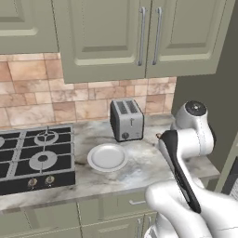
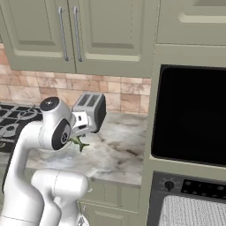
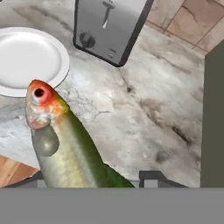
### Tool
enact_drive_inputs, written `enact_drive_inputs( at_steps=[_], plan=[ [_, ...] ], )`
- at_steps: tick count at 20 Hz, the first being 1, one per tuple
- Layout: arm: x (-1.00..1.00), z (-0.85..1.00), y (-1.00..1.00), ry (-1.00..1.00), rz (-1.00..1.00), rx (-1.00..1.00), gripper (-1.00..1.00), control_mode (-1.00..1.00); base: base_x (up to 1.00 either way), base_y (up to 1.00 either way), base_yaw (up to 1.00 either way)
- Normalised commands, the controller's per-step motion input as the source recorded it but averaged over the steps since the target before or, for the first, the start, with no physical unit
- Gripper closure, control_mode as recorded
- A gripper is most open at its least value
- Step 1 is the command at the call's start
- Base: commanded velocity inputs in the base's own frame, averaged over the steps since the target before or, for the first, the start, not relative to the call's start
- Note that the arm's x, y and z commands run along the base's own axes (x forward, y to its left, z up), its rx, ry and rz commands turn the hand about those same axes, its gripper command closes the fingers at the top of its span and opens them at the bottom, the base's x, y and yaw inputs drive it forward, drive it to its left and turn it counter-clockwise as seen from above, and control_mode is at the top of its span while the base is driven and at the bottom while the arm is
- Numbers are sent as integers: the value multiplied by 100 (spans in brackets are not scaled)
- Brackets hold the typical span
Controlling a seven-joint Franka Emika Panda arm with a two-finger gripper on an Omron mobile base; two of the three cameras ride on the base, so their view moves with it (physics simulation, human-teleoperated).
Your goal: Place the fish on the top rack of the oven, and slide the tray back inside. Close the oven door.
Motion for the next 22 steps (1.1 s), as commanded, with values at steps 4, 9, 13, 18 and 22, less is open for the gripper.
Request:
enact_drive_inputs(
  at_steps=[4,9,13,18,22],
  plan=[
    [0,0,0,0,-10,0,100,100,-10,0,-9],
    [0,0,0,0,0,0,100,100,-61,0,-20],
    [0,0,0,0,0,0,100,100,-84,0,-24],
    [0,0,0,0,0,0,100,100,-48,-4,-31],
    [0,0,0,0,0,0,100,100,-7,-9,-39]
  ],
)
